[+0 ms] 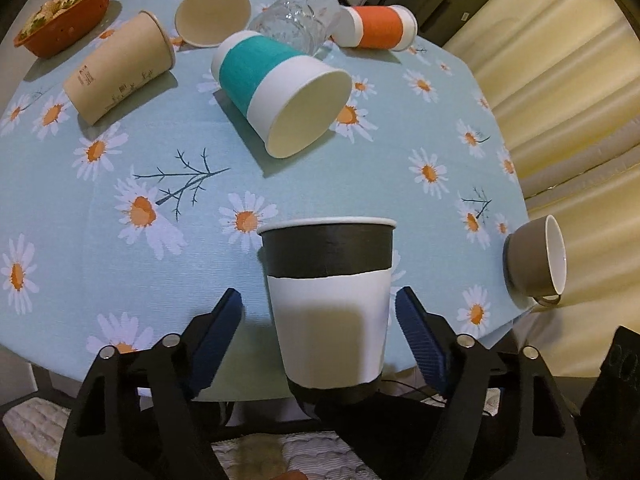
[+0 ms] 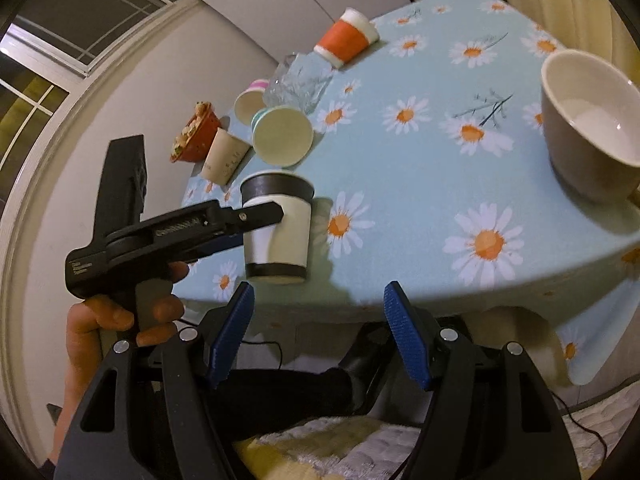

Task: Flip cup upright
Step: 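Pass the cup from the right gripper into the left gripper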

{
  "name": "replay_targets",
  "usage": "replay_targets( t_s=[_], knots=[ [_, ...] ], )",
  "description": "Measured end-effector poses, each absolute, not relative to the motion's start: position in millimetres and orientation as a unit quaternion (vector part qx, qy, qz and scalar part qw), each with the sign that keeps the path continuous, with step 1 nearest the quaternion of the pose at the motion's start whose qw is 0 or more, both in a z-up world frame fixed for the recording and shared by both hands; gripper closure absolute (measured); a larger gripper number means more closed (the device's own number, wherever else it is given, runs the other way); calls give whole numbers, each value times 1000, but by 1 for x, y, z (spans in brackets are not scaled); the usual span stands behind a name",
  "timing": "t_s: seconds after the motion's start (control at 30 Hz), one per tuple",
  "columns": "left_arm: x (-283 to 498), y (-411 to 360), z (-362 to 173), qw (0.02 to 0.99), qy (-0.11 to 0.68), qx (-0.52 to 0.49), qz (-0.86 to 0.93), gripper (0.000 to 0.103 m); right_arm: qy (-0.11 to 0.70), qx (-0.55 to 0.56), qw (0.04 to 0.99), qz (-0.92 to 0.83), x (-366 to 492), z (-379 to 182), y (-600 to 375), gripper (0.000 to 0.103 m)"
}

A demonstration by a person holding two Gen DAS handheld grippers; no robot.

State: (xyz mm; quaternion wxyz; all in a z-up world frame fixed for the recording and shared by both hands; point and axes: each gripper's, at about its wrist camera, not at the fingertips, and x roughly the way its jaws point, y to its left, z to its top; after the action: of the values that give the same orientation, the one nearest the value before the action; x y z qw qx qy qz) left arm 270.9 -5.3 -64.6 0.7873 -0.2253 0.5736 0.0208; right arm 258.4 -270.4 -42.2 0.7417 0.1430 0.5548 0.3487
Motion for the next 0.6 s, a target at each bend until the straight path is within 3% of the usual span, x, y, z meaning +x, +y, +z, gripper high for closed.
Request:
replay_targets(
  t_s=[0.2, 0.6],
  knots=[
    [274, -7, -71, 781, 579, -232, 19, 39, 554, 164, 733, 359, 258, -46, -274, 36],
    [271, -14, -67, 788, 575, -220, 7, 40, 554, 175, 726, 368, 260, -48, -275, 36]
  ],
)
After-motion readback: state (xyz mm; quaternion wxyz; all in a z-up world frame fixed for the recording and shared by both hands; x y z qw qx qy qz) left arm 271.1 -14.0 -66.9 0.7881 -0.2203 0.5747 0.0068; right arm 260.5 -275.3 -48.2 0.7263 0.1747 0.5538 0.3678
